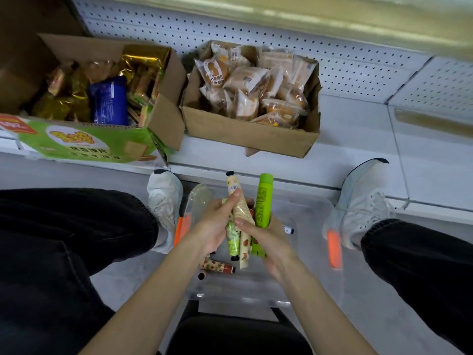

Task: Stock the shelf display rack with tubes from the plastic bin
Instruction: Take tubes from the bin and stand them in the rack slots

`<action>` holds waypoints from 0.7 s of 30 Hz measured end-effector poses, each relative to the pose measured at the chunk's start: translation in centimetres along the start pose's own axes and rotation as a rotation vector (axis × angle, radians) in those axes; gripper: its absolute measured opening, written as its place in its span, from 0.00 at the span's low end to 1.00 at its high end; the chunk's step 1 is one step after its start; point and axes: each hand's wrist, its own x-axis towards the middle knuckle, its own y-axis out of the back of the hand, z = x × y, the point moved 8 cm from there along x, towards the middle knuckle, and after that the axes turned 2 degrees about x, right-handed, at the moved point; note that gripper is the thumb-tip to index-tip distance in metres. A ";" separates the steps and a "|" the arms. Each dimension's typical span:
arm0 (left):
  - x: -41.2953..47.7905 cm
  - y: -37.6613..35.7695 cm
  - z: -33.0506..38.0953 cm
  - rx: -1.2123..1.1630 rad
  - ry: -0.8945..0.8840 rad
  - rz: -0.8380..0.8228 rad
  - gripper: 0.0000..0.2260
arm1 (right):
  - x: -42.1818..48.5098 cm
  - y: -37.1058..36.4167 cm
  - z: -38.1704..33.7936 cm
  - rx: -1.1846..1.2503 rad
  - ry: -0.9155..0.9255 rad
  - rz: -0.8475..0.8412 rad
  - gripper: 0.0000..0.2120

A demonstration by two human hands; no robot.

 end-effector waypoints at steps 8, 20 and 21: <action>-0.6 0.4 -0.6 -0.127 -0.058 0.003 0.16 | -1.0 3.0 2.4 0.185 -0.127 0.069 0.19; -2.8 0.9 -2.3 0.185 -0.035 -0.071 0.15 | -0.9 3.2 0.4 0.155 -0.059 0.077 0.15; -3.2 0.7 -2.8 0.200 0.000 -0.087 0.13 | -0.9 3.1 0.5 0.154 -0.060 0.072 0.18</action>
